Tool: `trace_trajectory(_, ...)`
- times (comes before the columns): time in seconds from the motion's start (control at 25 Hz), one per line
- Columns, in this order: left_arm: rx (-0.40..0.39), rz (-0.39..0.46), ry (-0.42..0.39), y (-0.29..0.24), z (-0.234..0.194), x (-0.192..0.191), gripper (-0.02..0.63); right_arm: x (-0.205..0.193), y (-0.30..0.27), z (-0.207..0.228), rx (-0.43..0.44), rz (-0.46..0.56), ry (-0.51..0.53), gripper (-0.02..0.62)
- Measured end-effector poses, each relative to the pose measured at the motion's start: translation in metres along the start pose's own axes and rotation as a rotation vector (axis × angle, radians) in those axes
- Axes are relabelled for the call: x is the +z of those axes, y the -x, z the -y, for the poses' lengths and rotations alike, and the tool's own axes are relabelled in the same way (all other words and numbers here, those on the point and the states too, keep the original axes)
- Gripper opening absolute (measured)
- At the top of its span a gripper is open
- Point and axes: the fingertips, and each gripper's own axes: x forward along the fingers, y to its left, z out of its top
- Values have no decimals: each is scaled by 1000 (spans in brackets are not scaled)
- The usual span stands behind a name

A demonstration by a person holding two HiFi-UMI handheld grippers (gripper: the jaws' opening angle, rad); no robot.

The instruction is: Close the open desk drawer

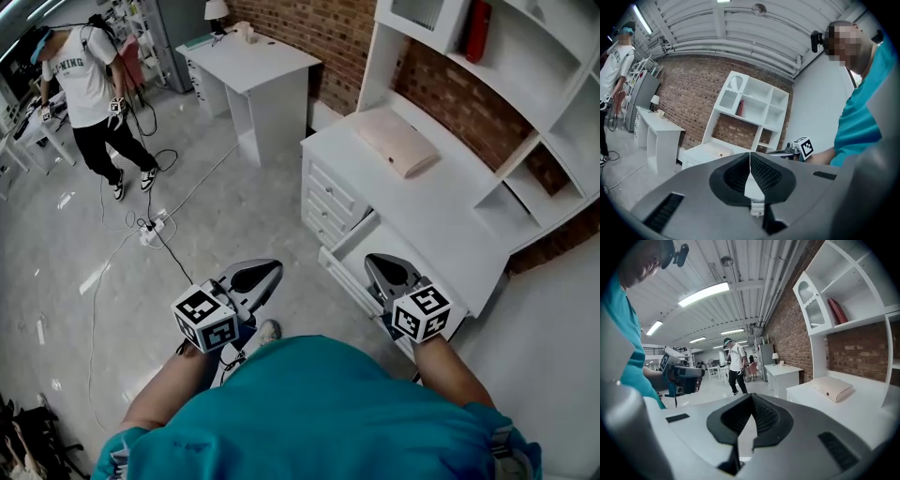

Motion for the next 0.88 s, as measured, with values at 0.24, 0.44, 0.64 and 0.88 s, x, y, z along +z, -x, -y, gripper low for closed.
trace_trajectory(0.24, -95, -27, 20, -37, -66, 7, 17, 24, -45, 32, -86, 25, 1, 21)
trace_trajectory(0.44, -152, -127, -26, -60, -123, -6, 17, 40, -78, 52, -196, 54, -10, 21)
trace_trajectory(0.64, -146, -172, -5, -88, -137, -27, 17, 47, -85, 79, -213, 65, -14, 21)
trace_trajectory(0.88, -73, -224, -3, -118, -128, -69, 17, 31, -78, 107, -150, 54, -16, 21)
